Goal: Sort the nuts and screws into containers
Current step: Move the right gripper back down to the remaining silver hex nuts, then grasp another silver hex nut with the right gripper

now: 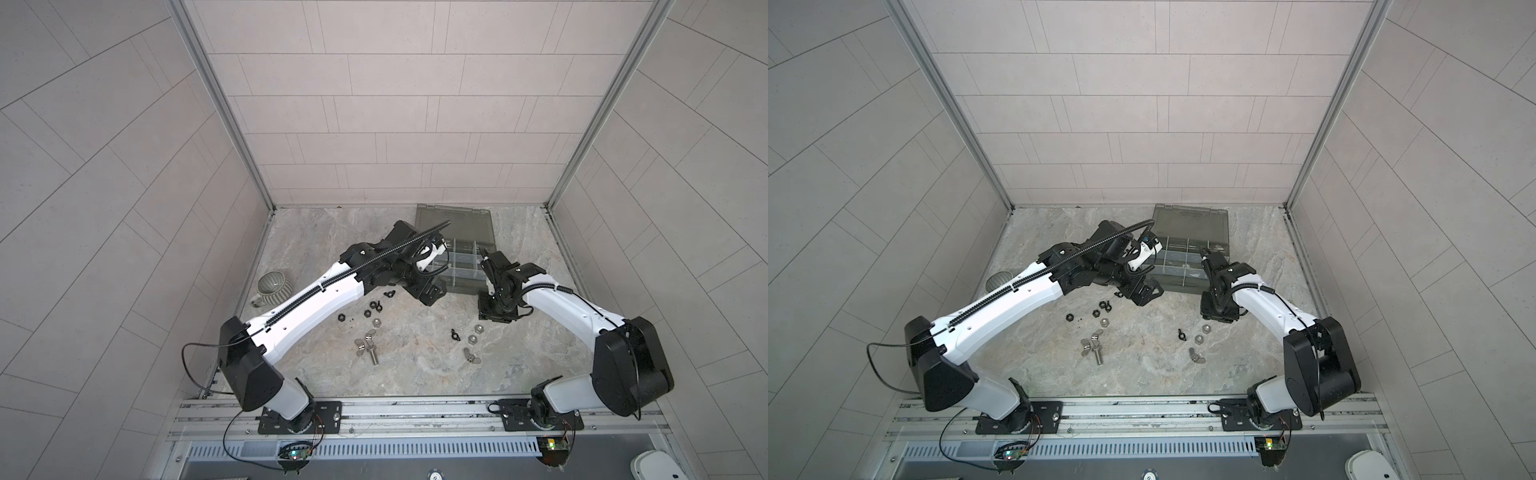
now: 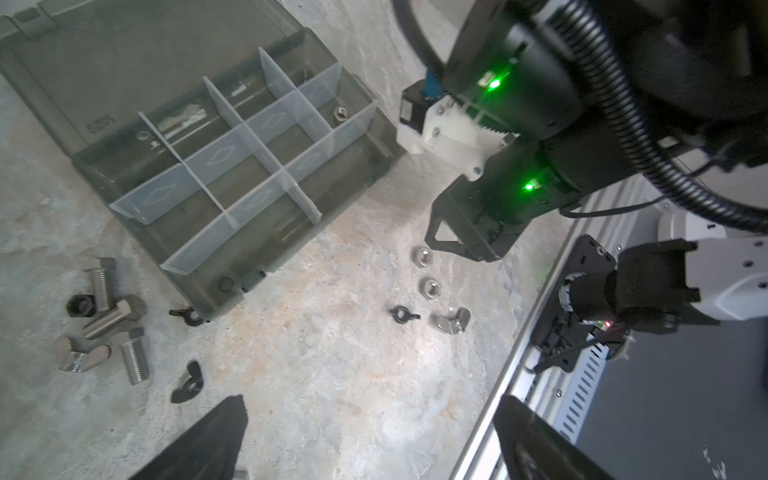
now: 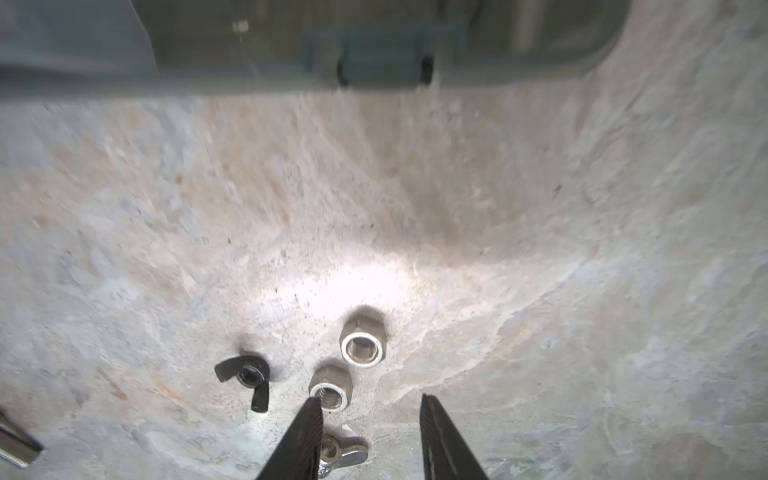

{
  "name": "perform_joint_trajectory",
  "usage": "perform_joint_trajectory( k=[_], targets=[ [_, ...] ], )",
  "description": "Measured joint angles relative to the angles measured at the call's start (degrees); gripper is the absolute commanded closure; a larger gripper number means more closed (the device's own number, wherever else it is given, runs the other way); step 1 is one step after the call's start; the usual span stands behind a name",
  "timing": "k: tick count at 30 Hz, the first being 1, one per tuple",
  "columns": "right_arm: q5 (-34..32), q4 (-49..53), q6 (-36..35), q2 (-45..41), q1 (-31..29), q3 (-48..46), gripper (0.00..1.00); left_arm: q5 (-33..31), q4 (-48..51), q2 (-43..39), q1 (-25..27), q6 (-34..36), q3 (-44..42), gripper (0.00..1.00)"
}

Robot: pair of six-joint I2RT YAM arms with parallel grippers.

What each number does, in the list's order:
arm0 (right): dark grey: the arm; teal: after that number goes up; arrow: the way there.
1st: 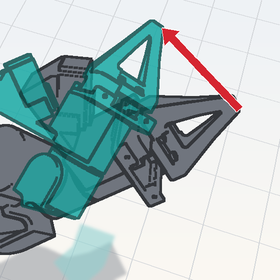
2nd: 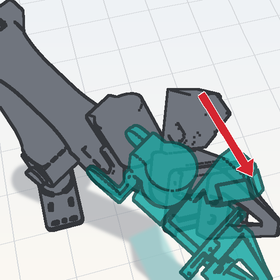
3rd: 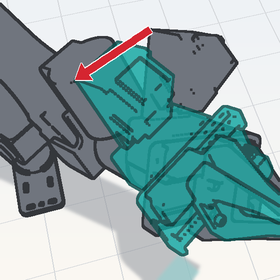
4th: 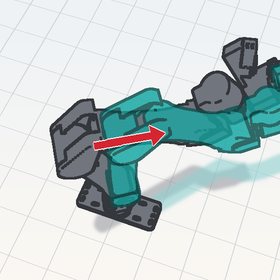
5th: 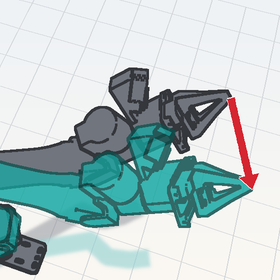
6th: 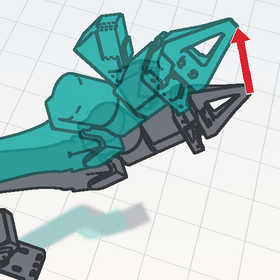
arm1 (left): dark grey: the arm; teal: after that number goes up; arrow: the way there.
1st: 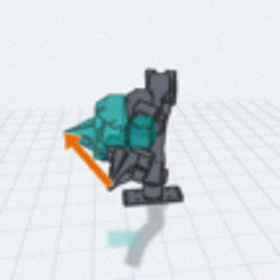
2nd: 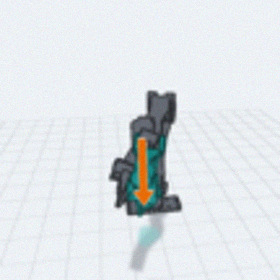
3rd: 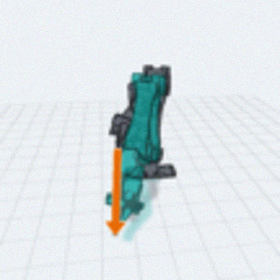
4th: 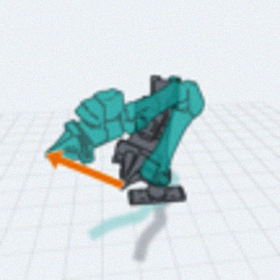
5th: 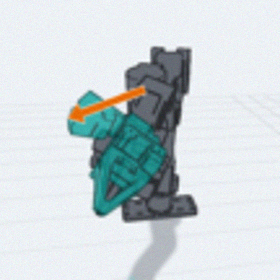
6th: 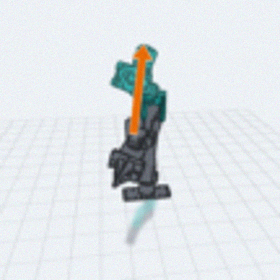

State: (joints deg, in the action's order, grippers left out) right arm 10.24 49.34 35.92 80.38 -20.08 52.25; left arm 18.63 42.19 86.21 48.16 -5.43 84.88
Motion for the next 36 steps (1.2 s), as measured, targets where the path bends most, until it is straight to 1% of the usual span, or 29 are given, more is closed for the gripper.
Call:
perform_joint_trajectory(
  k=[2, 5, 11, 20, 36],
  targets=[
    [0.2, -1.6, 1.1, -1.1, -1.9, -3.0, 0.61, -0.7, -0.6, -1.8, 1.8, -1.0, -2.3, 0.00],
    [0.4, -3.0, 2.1, -1.5, -2.5, -5.9, 0.62, -1.6, -1.1, -3.6, 3.8, -2.8, -4.7, 0.00],
    [0.3, -5.2, 2.3, -1.1, -2.5, -7.4, 0.63, -4.7, -1.9, -7.0, 5.7, -5.9, -8.0, 0.00],
    [0.0, -7.5, 1.4, 3.4, -2.5, -7.1, 0.63, -8.0, -3.2, -11.6, 6.3, -8.8, -11.0, 0.00],
    [-0.3, -9.0, -0.6, 7.0, -1.0, -4.9, 0.63, -9.9, -3.4, -11.9, 6.3, -9.1, -11.1, 0.00]
  ],
)
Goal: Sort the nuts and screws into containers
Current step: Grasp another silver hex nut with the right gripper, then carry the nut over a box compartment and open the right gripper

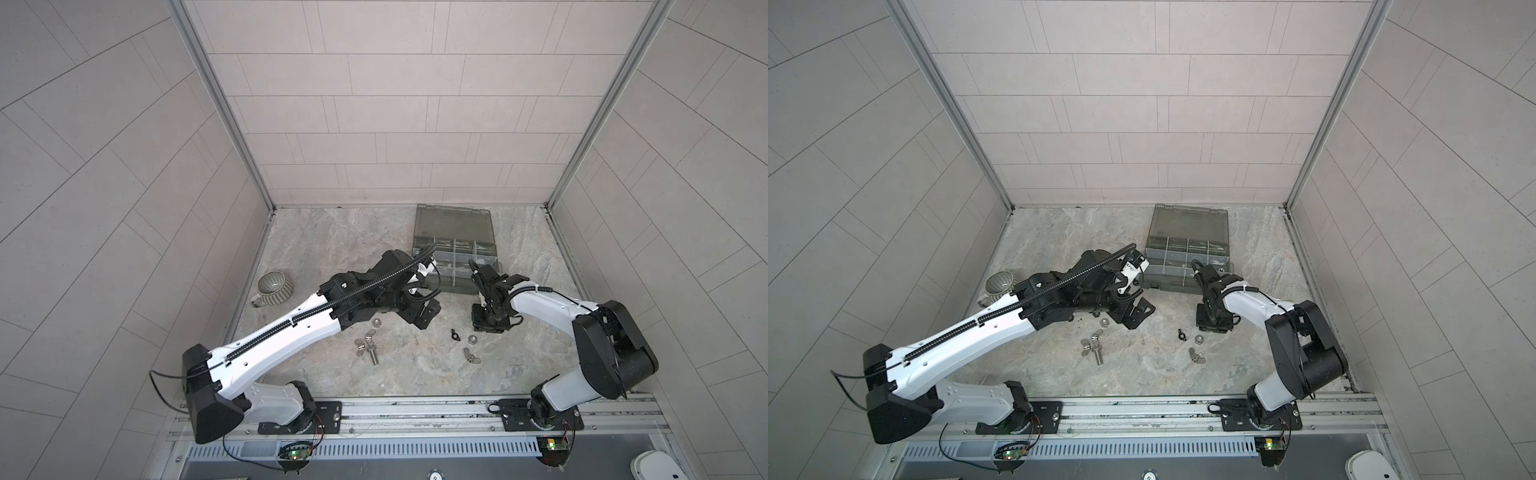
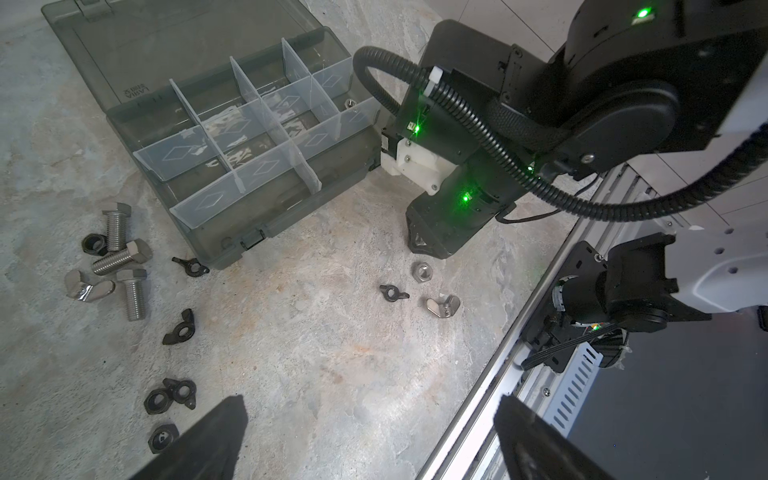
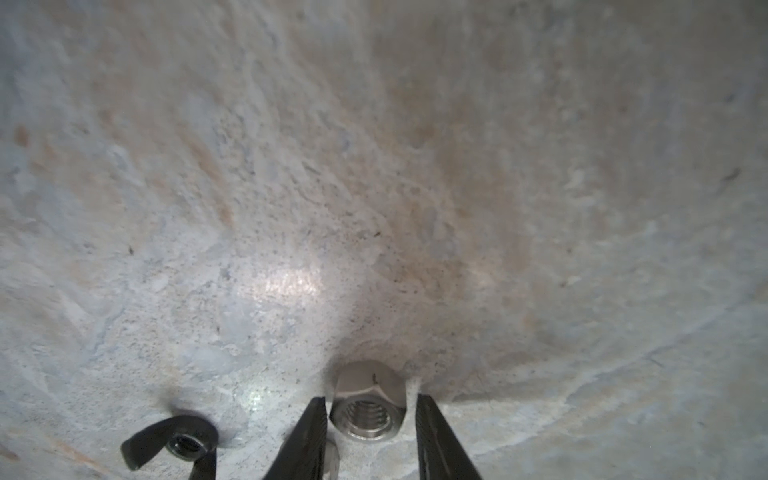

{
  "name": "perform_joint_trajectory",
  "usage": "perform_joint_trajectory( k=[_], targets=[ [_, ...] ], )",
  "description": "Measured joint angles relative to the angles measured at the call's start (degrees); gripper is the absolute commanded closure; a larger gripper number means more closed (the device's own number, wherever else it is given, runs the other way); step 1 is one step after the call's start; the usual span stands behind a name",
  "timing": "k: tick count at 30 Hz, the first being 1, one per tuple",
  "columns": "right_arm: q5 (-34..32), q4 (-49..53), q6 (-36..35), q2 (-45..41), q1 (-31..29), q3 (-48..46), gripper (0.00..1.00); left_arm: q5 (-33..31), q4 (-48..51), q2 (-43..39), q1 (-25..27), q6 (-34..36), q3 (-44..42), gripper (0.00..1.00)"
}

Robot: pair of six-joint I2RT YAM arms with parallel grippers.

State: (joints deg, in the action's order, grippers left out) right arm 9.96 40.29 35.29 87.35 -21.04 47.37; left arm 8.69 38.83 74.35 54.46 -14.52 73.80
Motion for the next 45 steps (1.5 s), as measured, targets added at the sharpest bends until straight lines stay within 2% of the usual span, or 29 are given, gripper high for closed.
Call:
perform_joint_trajectory(
  k=[14, 18, 24, 28, 34, 45],
  targets=[
    [0.1, -0.2, -0.6, 1.7, 0.5, 1.2, 0.64, -0.8, 0.0, 0.0, 0.0, 0.4, 0.0, 0.00],
    [0.1, -0.2, -0.8, 2.4, 0.6, 1.7, 0.70, -0.9, 0.0, 0.0, 0.0, 0.5, 0.0, 0.00],
    [0.1, 0.1, -0.7, 2.6, 0.7, 1.8, 0.72, -0.9, 0.0, 0.0, 0.0, 0.6, 0.0, 0.00],
    [0.1, 0.4, -0.6, 2.6, 0.7, 1.8, 0.79, -0.9, 0.0, 0.0, 0.0, 0.9, 0.0, 0.00],
    [0.1, 1.9, -0.5, 2.6, 0.7, 2.3, 0.80, -0.9, 0.0, 0.9, 0.0, 1.5, 0.1, 0.00],
    [0.0, 8.4, -1.5, 0.3, 3.9, 14.6, 0.81, 0.0, 1.0, 7.0, -2.8, 2.5, 6.0, 0.00]
  ],
)
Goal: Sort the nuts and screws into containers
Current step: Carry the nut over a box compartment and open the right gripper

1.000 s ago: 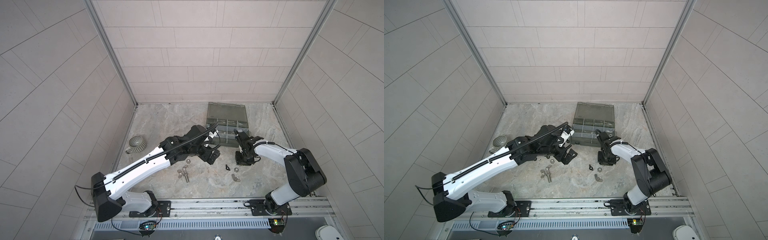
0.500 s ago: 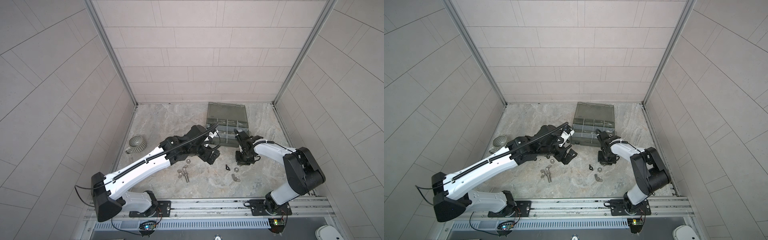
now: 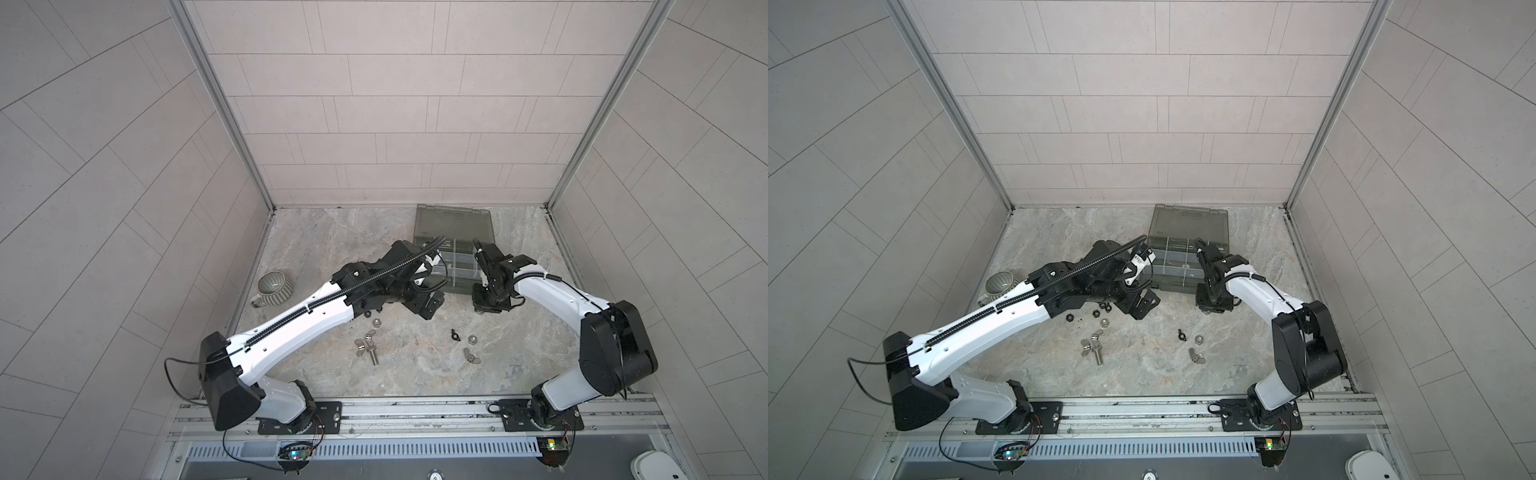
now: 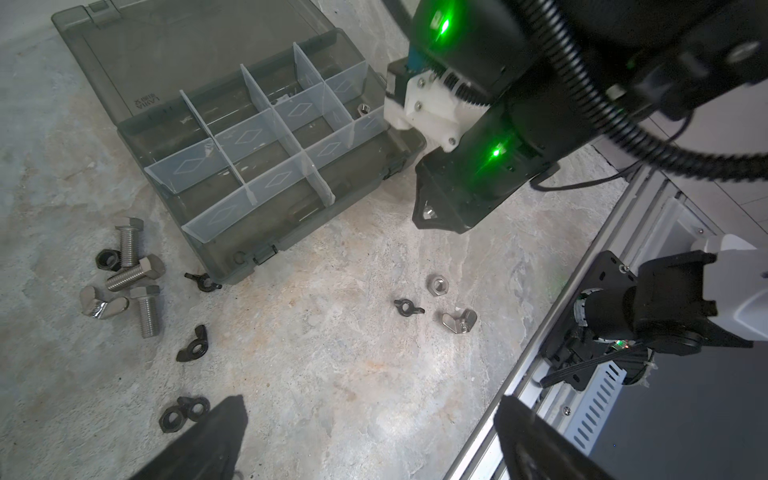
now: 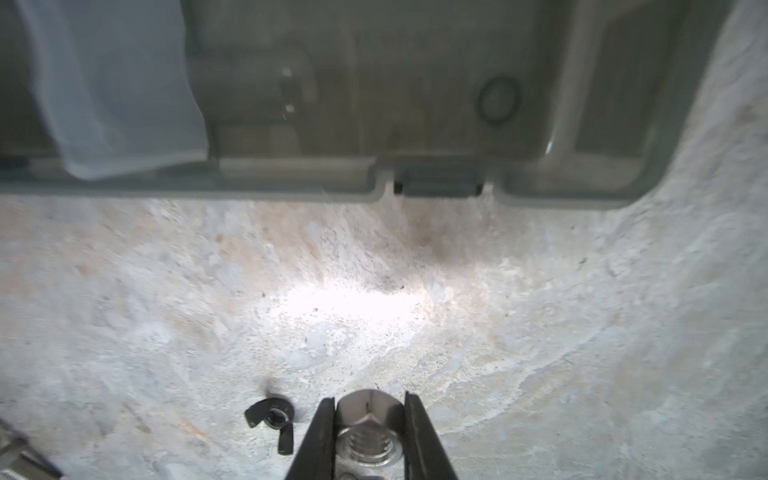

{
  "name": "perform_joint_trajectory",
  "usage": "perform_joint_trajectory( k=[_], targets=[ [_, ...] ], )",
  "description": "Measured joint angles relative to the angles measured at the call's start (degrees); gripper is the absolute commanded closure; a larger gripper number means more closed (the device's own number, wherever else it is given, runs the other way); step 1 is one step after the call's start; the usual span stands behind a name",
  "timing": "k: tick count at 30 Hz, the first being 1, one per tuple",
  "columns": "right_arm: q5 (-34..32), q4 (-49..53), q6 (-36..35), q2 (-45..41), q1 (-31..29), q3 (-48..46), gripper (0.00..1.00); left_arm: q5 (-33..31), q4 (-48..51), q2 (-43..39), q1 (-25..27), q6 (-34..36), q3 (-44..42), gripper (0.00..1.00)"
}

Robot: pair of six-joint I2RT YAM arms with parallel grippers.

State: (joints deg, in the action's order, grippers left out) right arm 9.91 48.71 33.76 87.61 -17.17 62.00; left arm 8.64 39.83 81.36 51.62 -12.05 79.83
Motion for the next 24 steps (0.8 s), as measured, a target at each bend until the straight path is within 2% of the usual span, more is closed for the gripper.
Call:
perform_joint_trajectory(
  k=[6, 14, 24],
  targets=[
    [-0.1, 2.5, -1.5, 1.7, 4.3, 9.4, 0.81, 0.8, 1.6, 5.2, -1.9, 2.2, 6.4, 0.00],
    [-0.1, 3.4, -3.1, 11.4, 8.9, 20.0, 0.81, 3.6, 3.5, 10.8, -4.9, 5.1, 13.7, 0.00],
    [0.3, 3.4, -3.8, 22.5, 12.7, 28.4, 0.81, 6.6, 4.4, 15.0, -8.3, 6.6, 17.7, 0.00]
  ],
)
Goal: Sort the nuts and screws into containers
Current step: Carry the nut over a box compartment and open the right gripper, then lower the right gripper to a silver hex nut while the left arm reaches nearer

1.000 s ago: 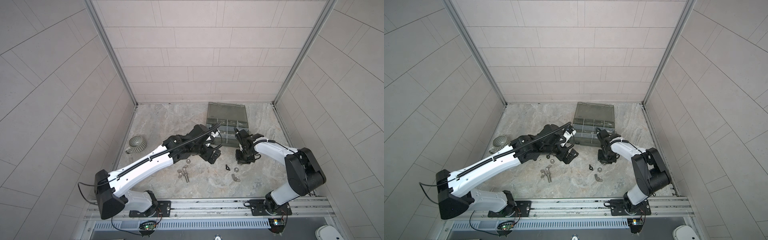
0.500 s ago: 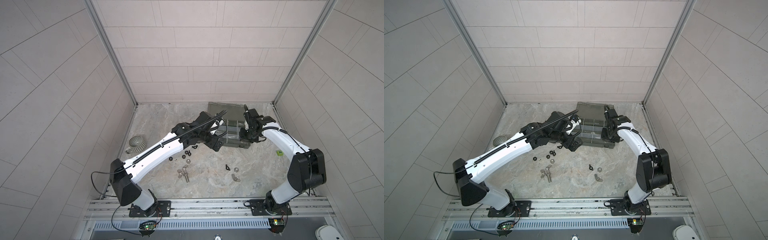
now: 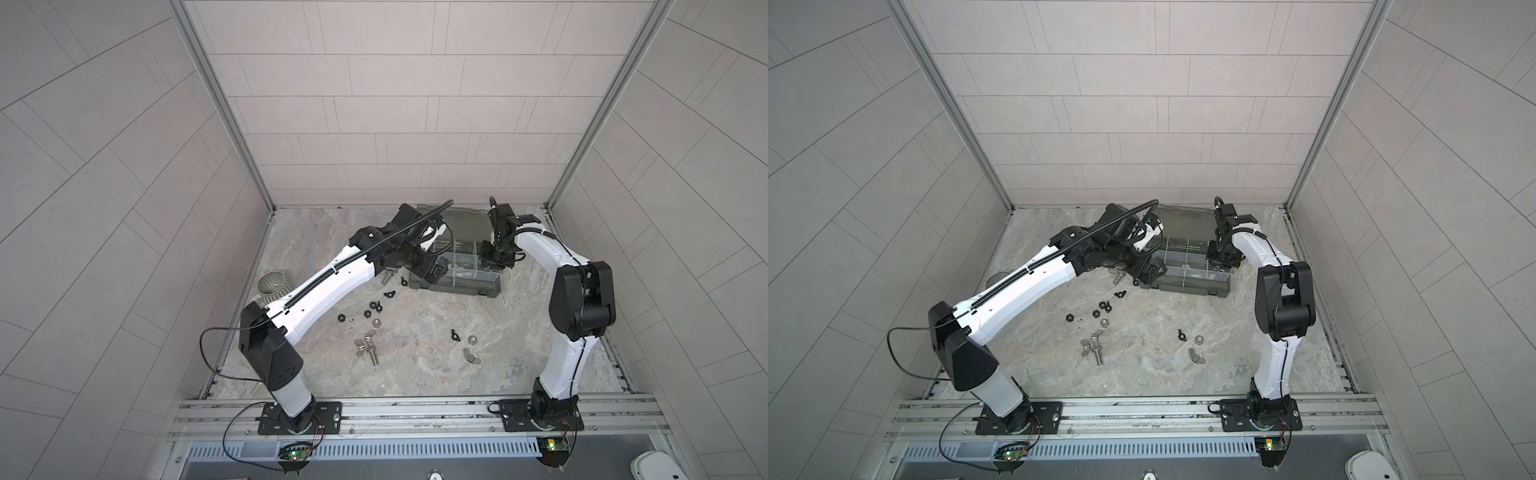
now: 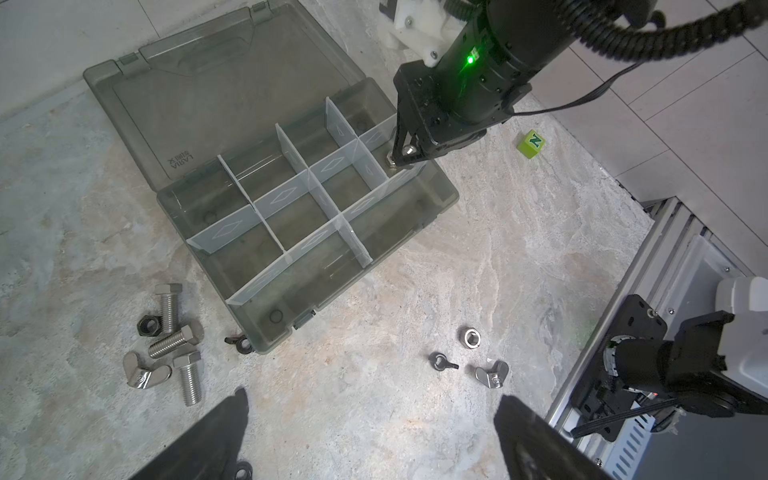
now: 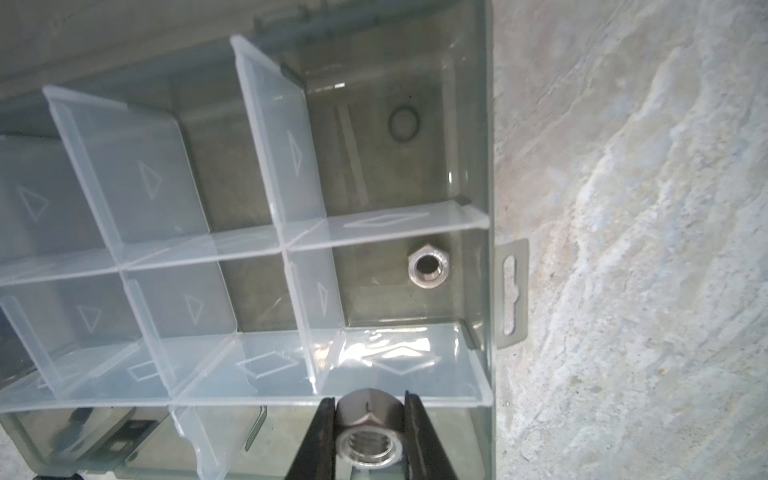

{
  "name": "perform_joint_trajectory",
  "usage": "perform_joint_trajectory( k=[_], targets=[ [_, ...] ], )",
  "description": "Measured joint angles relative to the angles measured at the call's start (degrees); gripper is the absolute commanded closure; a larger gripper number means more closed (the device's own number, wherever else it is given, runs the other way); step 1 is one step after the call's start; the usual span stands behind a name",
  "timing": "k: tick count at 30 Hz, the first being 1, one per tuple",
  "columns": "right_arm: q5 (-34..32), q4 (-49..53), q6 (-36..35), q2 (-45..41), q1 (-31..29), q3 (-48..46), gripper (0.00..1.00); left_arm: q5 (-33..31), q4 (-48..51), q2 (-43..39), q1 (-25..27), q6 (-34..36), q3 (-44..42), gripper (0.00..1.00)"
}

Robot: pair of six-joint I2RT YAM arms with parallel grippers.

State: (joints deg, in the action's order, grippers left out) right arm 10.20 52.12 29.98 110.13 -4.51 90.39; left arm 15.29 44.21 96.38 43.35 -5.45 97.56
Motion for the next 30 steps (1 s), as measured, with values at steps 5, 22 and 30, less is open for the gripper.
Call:
perform_joint_trajectory(
  k=[5, 22, 30],
  targets=[
    [0.1, 0.0, 0.0, 2.3, 1.7, 1.9, 0.78, 1.4, 0.3, 1.2, -1.2, 0.2, 0.8, 0.00],
    [1.0, -1.0, 0.0, 3.0, 2.7, 0.7, 0.55, 3.1, 0.7, 2.5, -3.5, 0.4, 0.6, 0.00],
    [2.0, -0.4, -0.5, -10.8, -3.3, -9.3, 0.58, 2.7, -1.4, -5.4, -3.5, -2.2, -9.0, 0.00]
  ],
)
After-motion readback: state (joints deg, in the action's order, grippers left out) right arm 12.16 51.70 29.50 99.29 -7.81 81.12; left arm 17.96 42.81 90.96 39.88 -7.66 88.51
